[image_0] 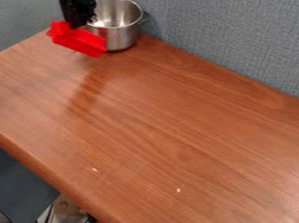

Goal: Put the red object in the metal pot

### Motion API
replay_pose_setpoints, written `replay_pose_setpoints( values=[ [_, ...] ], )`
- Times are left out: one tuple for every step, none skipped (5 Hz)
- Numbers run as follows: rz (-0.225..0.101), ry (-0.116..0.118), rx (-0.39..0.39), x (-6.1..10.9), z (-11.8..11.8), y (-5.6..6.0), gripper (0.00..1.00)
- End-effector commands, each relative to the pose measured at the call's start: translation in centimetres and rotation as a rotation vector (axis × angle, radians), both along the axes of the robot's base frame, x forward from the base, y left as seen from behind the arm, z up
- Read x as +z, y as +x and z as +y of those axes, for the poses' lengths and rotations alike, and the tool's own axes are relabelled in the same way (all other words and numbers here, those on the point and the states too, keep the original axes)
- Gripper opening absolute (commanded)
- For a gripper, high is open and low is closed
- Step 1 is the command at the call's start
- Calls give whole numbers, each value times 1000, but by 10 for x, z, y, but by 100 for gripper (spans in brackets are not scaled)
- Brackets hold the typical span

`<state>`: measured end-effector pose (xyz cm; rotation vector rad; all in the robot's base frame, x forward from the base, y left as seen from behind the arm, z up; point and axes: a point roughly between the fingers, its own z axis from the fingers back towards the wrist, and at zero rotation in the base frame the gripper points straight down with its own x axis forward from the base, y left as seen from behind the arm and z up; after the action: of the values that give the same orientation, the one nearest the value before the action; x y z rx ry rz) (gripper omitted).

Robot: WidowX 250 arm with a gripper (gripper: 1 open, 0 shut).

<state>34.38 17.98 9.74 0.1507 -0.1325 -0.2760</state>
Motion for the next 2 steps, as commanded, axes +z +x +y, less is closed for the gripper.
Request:
replay_pose_setpoints(
  values=[
    [-49,43,-77,14,-22,9,0],
    [-17,38,-96,2,-23,18,0]
  ],
)
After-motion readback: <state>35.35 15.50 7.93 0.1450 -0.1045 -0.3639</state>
